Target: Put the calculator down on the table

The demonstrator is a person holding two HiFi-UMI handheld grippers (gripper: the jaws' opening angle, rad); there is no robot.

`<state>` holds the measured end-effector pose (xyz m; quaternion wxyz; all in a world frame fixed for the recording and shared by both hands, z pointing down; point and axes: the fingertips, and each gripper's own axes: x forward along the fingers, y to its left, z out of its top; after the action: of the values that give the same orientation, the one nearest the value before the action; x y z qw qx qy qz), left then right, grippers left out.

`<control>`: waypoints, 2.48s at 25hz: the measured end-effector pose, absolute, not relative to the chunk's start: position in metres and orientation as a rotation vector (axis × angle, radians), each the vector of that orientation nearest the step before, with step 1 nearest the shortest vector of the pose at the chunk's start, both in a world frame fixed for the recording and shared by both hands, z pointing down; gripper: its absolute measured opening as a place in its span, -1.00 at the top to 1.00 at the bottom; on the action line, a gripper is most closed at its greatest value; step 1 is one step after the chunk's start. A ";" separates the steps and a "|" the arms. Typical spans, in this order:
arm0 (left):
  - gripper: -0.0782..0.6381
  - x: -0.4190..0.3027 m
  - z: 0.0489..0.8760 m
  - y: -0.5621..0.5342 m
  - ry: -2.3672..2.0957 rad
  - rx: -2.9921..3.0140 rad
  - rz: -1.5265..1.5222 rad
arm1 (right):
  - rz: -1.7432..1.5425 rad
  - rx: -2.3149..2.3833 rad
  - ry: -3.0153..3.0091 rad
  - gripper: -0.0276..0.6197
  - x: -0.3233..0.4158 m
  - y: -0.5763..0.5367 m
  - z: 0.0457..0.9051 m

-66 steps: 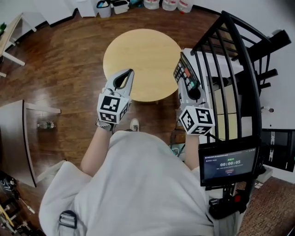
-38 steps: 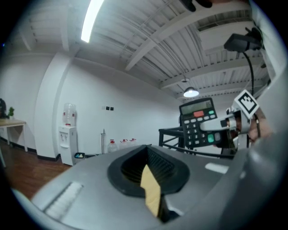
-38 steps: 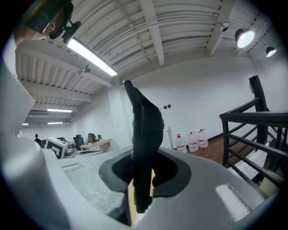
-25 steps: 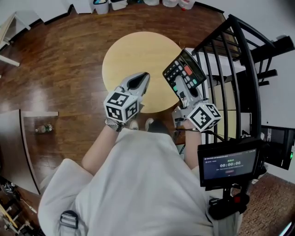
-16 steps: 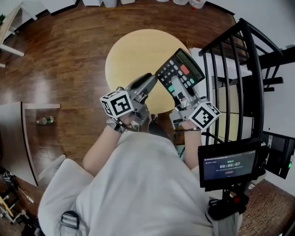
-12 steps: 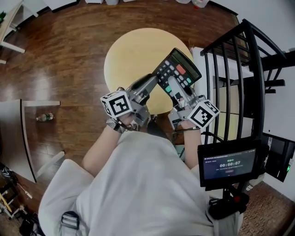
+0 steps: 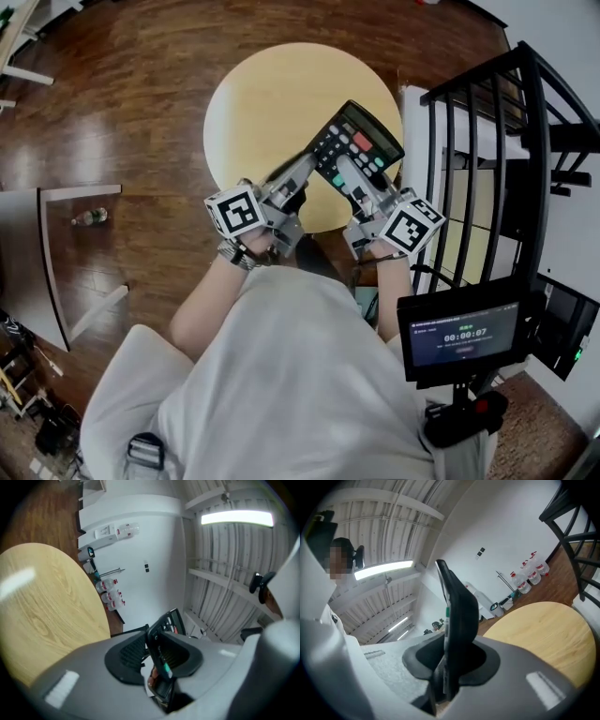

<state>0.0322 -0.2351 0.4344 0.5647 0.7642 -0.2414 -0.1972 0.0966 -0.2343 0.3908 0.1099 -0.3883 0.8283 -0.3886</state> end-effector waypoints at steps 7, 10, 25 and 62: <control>0.50 0.048 0.504 -0.238 -0.661 1.639 -0.412 | -1.294 -1.198 2.543 0.58 0.113 -0.248 0.462; 0.52 0.043 0.524 -0.230 -0.675 1.596 -0.431 | -1.377 -1.139 2.550 0.57 0.107 -0.243 0.484; 0.54 0.050 0.593 -0.224 -0.680 1.584 -0.277 | -1.911 -0.988 2.149 0.56 0.113 -0.230 0.577; 0.57 0.045 0.638 -0.215 -0.698 1.562 -0.071 | -2.154 -0.965 2.034 0.23 0.106 -0.198 0.643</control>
<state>0.0453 -0.2151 0.6379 0.6555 0.6890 -0.3077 -0.0311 0.1065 -0.1981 0.6433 0.0131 -0.3097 0.6528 -0.6912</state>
